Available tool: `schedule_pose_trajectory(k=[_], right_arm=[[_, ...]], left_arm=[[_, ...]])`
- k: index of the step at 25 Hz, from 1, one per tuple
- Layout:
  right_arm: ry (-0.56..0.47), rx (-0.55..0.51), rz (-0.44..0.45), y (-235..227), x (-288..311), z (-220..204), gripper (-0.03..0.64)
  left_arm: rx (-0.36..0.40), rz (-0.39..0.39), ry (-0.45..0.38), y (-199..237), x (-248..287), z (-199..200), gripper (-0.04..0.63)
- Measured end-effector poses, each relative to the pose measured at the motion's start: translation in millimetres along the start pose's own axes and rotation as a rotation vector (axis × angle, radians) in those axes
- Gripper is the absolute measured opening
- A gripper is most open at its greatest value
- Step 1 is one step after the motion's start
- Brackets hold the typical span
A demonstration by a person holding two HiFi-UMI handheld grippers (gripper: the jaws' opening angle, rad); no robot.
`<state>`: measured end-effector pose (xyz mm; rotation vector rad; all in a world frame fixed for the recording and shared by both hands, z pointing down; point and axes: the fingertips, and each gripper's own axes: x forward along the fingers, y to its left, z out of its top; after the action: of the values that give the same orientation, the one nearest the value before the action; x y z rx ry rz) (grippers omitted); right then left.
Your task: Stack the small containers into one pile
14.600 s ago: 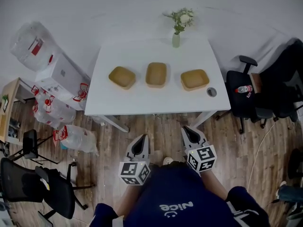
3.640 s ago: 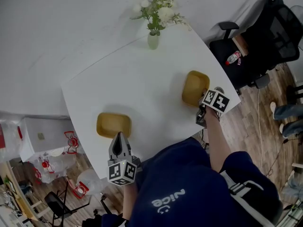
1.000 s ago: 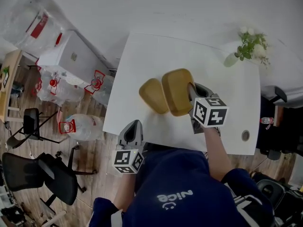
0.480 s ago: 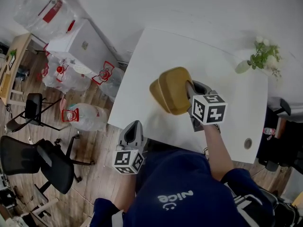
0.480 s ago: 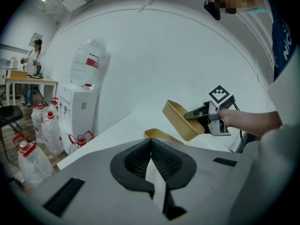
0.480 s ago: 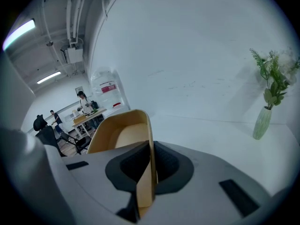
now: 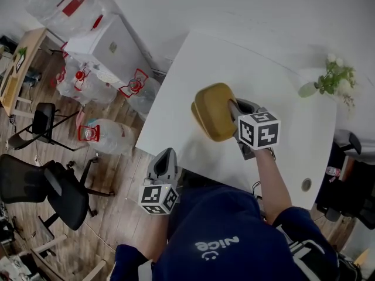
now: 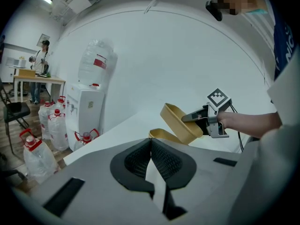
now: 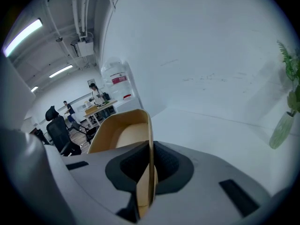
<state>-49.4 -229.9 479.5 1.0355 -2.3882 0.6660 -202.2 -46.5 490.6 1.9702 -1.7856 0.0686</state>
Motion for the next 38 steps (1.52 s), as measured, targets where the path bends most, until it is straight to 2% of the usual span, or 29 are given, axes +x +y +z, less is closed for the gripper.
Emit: schedule_pose_trajectory(k=[6,19,31,38], right_arm=[[0.064,-0.069,0.049,1.4,16.8,-9.4,0.055],[0.155,-0.094,0.111,-3.5,48.8,-31.7,0.055],[0.200,-0.067,0.152,-5.6,61.1,-47.1,0.056],[0.208,-0.089,0.138,-7.4,64.4,-48.8,0.057]], left_arm=[[-0.011,0.007,0.016,0.3,-0.4,-2.7,0.018],[-0.014,0.009,0.058,-2.4,1.3,-9.6,0.020],[-0.007,0.009,0.073,-9.3,5.6,-11.5,0.018],[0.002,-0.002,0.079,-13.3,9.7,-10.6,0.018]])
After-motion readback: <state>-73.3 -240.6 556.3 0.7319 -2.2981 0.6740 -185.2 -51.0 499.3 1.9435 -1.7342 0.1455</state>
